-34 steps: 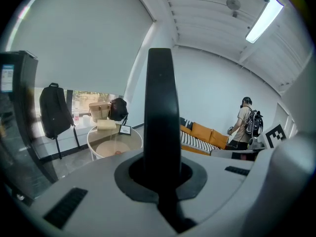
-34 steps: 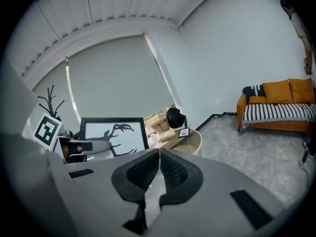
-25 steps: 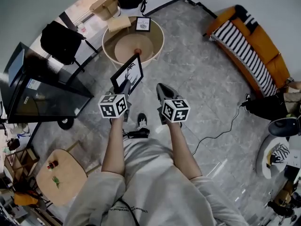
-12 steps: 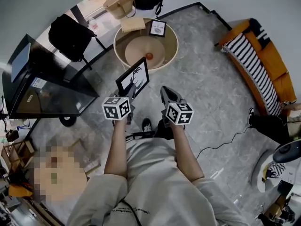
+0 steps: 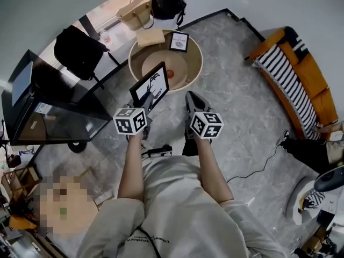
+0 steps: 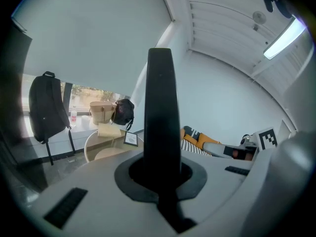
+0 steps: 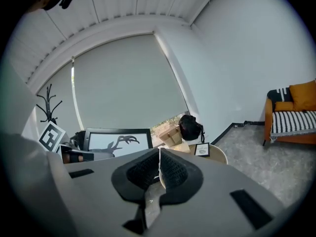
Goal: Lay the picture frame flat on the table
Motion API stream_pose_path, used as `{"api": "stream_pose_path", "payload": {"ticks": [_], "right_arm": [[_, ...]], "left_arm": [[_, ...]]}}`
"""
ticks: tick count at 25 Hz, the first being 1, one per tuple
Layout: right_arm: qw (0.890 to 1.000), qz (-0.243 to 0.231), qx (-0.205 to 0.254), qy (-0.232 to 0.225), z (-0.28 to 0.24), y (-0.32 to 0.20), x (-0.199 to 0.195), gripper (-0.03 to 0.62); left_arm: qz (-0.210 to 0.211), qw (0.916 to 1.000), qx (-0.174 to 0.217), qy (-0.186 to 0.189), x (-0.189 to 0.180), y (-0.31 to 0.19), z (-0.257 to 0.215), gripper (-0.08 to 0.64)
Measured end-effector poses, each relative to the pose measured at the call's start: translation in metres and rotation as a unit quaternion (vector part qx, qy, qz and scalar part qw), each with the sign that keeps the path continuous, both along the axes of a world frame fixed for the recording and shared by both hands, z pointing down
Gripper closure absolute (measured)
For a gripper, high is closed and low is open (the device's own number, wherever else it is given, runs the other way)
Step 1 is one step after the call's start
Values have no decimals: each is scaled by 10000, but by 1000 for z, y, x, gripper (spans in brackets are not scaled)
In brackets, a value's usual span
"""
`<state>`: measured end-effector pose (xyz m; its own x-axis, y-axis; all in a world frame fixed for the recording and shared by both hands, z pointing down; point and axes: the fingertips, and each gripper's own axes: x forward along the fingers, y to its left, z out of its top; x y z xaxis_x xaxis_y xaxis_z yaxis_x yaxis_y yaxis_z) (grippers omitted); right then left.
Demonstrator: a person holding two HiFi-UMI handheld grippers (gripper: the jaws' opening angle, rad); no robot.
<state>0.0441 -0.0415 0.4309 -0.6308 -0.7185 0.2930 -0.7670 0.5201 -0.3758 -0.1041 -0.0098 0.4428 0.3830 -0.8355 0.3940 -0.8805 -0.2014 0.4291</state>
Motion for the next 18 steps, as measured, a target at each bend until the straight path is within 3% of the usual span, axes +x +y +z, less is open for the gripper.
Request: {"api": "stream_pose_path", "payload": {"ticks": [12,18], "right_arm": [[9992,-311,-183,-191,18,-97,-22,557],[9979,-319,-430,-367,30,-162,-9,558]], "left_arm": [[-470,9987,-192,34,-24,-81,24,534],[-521,9979,-394,-11,-10,-142,38,534]]}}
